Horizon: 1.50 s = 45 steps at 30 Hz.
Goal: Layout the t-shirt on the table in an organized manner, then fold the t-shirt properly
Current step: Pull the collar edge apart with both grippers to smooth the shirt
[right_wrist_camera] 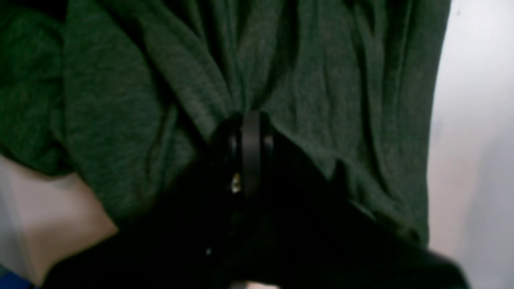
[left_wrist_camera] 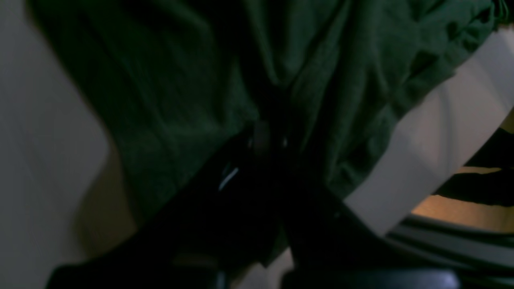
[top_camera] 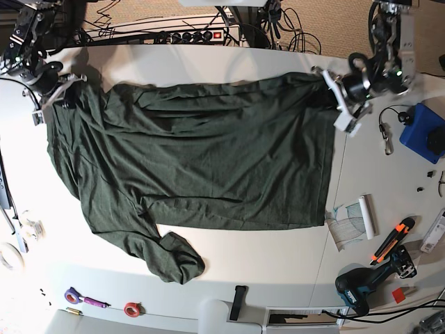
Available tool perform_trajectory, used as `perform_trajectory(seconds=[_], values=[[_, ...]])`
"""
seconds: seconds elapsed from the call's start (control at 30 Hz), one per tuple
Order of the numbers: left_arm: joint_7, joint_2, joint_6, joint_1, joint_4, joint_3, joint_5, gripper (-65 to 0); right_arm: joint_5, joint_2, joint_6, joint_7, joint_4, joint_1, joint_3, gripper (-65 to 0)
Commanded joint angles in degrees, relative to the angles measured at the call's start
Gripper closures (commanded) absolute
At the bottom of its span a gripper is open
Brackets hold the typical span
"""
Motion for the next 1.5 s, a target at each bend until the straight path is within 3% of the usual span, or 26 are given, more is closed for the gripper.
perform_trajectory(seconds=[0.0,0.13,0.4,0.8,0.83,0.87,0.93,1.2,1.47], values=[[8.66,-1.11,1.62,2.1,-0.72,-1.46,7.43,0.0,-3.37,0.42,0.06,-5.01,-0.39,-1.49,0.15,0.0],[9.77,-1.11,-0.63,4.63,-0.55,-6.88,1.44,0.0,-2.27,0.42,0.06,-5.35,-0.33,-2.69,2.64,0.0],[10.4,-1.09,-1.62,6.67,-0.55,-10.6,0.44,0.0,9.88,0.42,0.06,-12.48,-0.33,-2.69,12.11,0.0],[10.58,-0.94,-1.66,6.12,-0.55,-10.6,-5.97,-1.5,10.16,0.42,0.06,-12.33,-0.35,-2.6,13.09,0.0],[10.56,-0.94,-1.66,6.01,-0.55,-10.6,-5.97,-6.4,10.19,0.39,0.06,-12.33,-0.33,-2.6,13.11,-1.9],[10.54,-0.96,-1.92,5.97,-0.55,-10.6,-5.95,-10.9,10.62,0.42,0.06,-12.33,-0.33,-2.6,13.11,-8.2],[10.58,-0.96,-3.26,5.97,-0.55,-10.6,-5.99,-14.9,12.81,0.44,0.06,-12.35,-0.33,-2.6,13.2,-16.5],[10.86,-0.96,-6.51,5.64,0.9,-10.6,-13.81,-14.9,18.12,3.32,0.06,-12.31,-0.33,-2.14,13.22,-16.9],[11.89,-0.96,-6.6,3.52,3.96,-10.6,-17.03,-14.9,19.1,5.73,0.06,-12.57,-0.33,1.29,13.29,-16.9]])
